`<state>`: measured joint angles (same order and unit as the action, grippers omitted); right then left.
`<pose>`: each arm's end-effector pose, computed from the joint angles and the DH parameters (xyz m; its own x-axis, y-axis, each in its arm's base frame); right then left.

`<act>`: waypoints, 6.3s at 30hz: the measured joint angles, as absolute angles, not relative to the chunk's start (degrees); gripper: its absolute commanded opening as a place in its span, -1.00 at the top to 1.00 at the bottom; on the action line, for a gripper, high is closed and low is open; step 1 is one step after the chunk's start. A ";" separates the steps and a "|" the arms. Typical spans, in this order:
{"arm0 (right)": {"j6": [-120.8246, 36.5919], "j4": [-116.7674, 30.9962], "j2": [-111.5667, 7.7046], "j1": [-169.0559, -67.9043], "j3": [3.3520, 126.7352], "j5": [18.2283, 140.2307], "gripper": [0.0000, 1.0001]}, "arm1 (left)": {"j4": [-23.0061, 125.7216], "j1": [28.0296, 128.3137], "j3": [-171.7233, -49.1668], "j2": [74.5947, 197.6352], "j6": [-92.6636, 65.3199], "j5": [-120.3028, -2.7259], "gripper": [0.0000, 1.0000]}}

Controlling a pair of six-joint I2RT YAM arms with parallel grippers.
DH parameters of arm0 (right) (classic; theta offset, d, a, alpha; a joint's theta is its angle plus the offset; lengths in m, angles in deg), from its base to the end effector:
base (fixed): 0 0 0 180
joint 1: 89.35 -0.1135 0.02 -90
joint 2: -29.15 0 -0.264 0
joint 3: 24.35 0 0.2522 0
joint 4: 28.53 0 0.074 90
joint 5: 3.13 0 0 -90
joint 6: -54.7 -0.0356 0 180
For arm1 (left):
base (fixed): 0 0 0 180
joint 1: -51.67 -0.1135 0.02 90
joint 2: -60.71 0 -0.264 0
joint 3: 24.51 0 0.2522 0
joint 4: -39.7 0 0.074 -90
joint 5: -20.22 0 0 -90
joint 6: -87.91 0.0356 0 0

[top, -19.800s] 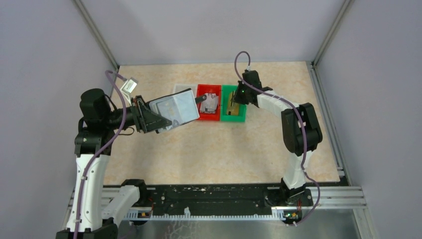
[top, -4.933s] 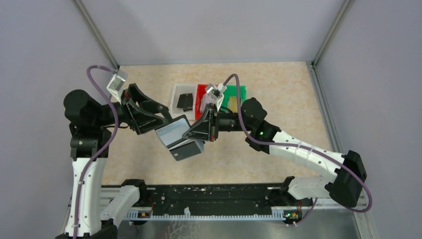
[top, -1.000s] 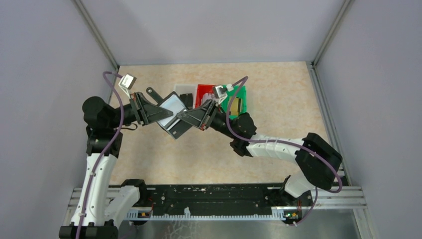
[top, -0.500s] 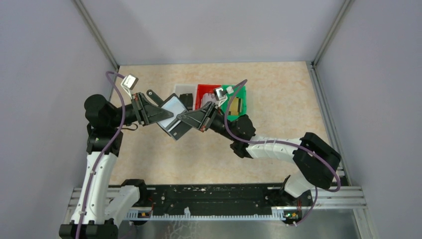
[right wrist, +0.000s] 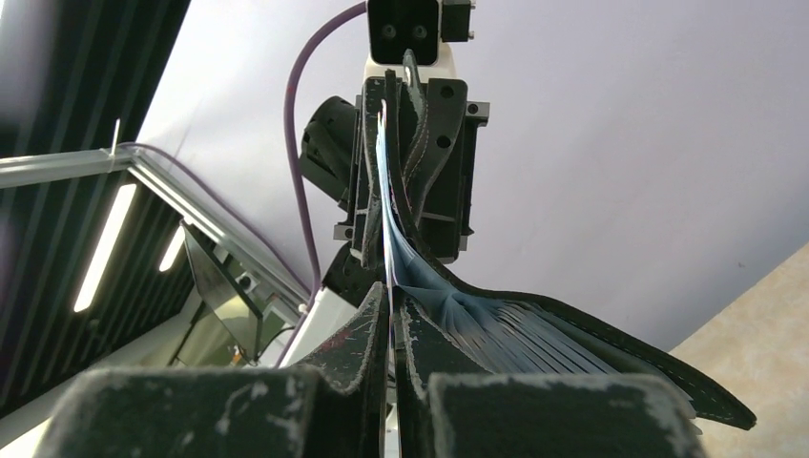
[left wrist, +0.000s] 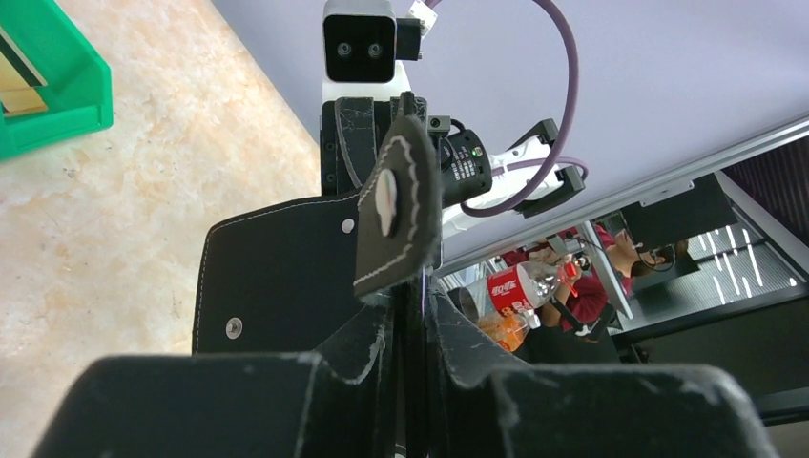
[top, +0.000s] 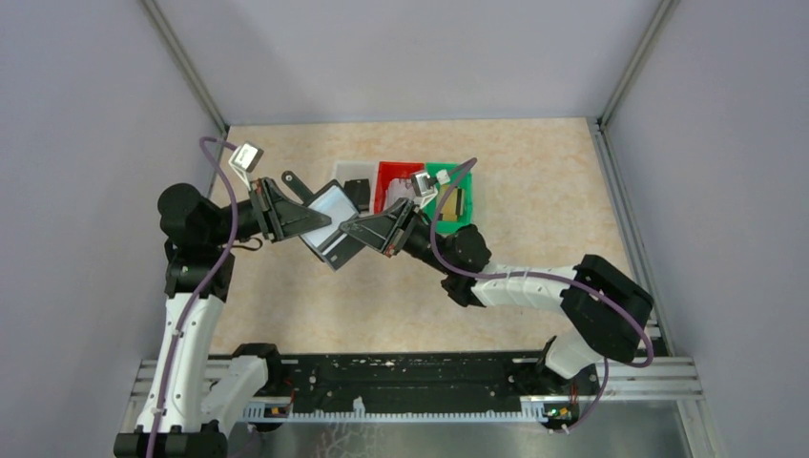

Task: Take the credit cards out of the card holder
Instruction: Remove the credit card from the card holder, then place the credit card in the storage box.

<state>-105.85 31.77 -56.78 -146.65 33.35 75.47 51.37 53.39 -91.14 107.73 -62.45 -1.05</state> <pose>0.1647 0.2695 0.3154 -0.7676 0.5152 -0.3811 -0.5753 -0.2919 0.7641 0.1626 -0.0381 0.4033 -0.7430 -0.2931 -0.6017 0.5816 0.1620 -0.7972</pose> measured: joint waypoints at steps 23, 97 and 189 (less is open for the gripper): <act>-104.71 34.77 -56.87 -148.07 32.78 77.83 1.00 | 45.87 53.10 -91.16 107.95 -67.19 -1.16 0.70; -103.66 41.32 -63.47 -150.74 33.72 81.81 1.00 | 53.21 47.60 -91.25 107.12 -69.75 -6.71 1.00; -46.35 -58.13 -46.40 -125.76 72.08 58.14 -0.97 | 69.60 43.64 -98.76 112.19 -32.48 14.41 1.00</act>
<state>-46.35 -58.13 -46.40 -125.76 72.08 58.14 69.60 43.64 -98.76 112.19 -32.48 14.41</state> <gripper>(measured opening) 0.985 0.027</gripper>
